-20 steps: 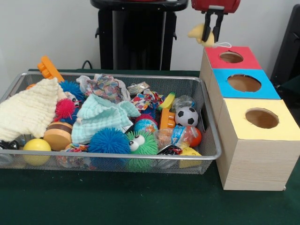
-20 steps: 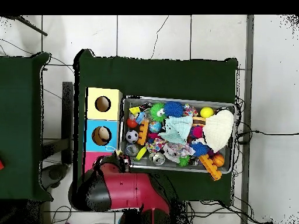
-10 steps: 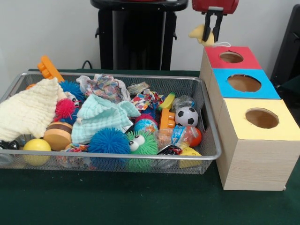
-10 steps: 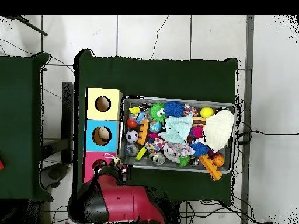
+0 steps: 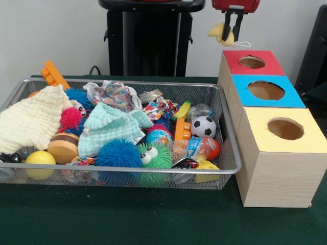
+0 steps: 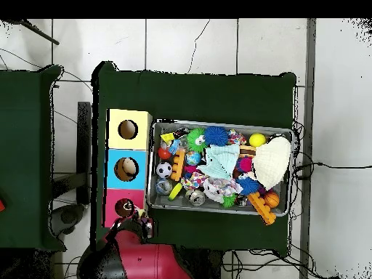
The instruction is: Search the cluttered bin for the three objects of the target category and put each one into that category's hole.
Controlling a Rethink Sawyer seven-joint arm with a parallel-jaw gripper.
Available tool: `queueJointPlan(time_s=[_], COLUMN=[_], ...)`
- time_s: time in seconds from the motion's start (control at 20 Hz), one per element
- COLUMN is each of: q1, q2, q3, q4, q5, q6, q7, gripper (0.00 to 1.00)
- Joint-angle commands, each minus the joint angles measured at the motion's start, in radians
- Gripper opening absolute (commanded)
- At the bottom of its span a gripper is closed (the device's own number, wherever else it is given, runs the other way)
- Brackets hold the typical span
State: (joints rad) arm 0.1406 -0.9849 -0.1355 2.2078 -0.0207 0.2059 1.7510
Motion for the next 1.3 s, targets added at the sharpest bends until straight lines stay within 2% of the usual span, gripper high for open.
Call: queueJointPlan(time_s=[0.05,0.45,0.75,1.3], q1=[0.051,0.111,0.125,0.170], q2=[0.046,0.070,0.099,0.109], q3=[-0.034,-0.068,-0.067,-0.081], q4=[0.014,-0.005,0.010,0.024], q5=[0.078,0.117,0.143,0.193], q6=[-0.018,-0.011,-0.062,-0.081], q7=[0.286,0.277,0.276,0.290], gripper=[0.00,0.00,0.00,0.00])
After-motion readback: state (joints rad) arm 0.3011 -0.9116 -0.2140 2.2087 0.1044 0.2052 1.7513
